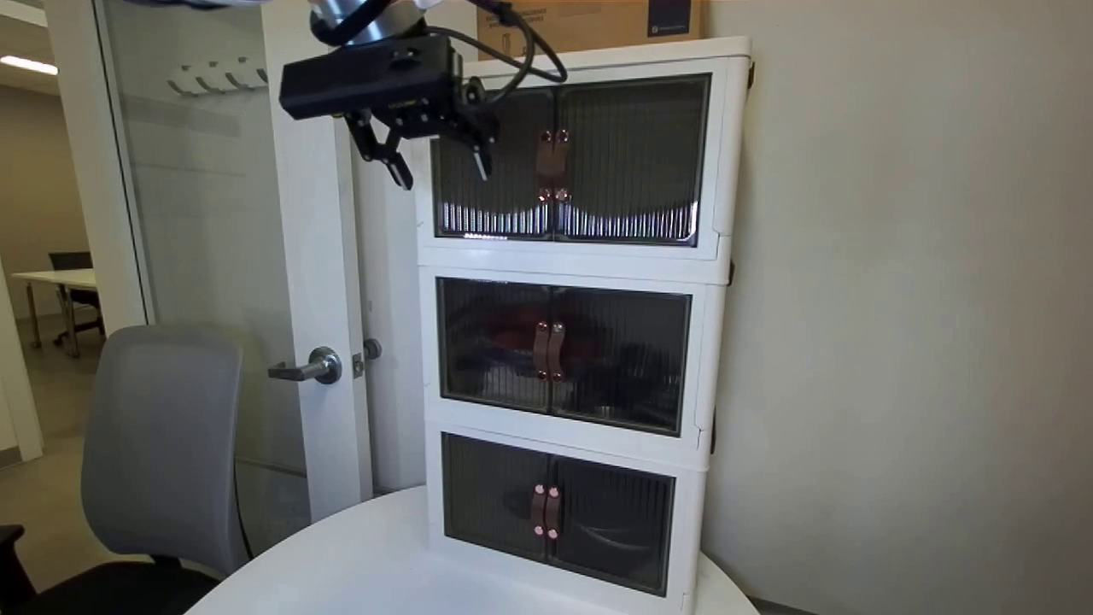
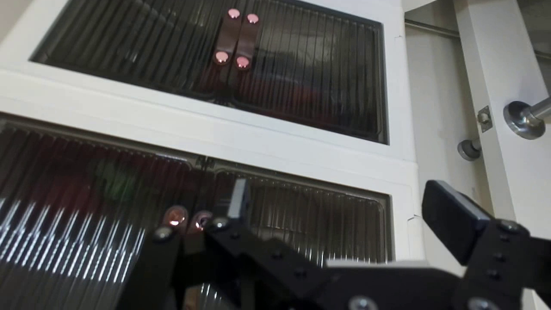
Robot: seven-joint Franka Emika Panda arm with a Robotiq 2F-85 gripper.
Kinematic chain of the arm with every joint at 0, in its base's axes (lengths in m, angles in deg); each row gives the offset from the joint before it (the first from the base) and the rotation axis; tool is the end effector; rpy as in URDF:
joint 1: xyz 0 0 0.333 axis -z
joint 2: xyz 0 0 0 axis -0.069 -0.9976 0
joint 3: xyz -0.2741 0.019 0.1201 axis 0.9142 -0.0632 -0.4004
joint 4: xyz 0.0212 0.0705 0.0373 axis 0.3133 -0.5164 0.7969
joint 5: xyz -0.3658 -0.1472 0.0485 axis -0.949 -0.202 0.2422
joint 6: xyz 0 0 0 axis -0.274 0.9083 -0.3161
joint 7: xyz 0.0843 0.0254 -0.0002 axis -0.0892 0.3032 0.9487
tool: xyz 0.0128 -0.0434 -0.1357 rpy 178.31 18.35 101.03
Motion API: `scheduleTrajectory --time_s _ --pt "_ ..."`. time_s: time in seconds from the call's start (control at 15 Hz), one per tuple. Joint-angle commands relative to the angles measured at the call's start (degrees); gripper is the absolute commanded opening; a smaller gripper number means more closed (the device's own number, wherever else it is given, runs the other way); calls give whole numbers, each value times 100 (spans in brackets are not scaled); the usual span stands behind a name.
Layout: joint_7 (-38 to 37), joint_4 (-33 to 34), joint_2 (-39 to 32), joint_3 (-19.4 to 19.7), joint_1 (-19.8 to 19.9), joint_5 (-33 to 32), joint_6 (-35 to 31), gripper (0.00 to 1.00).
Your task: Open the cabinet doors
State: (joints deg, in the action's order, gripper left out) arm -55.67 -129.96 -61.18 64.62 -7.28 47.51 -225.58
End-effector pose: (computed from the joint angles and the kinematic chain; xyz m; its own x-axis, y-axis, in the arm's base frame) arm 0.6129 -0.0117 0.5616 0.6645 0.3101 0.6799 0.2848 -0.9463 0.1532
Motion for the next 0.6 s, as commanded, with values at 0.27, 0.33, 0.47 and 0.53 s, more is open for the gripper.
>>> scheduleTrajectory --time_s 0.27,0.33,0.47,0.53 --pt "1222 2357 -1781 -145 370 812 414 100" --pt "1198 2635 -1982 -218 463 784 471 100" --pt "1060 3186 -2393 -115 421 760 532 100" --pt "974 3423 -2572 -128 453 696 527 100"
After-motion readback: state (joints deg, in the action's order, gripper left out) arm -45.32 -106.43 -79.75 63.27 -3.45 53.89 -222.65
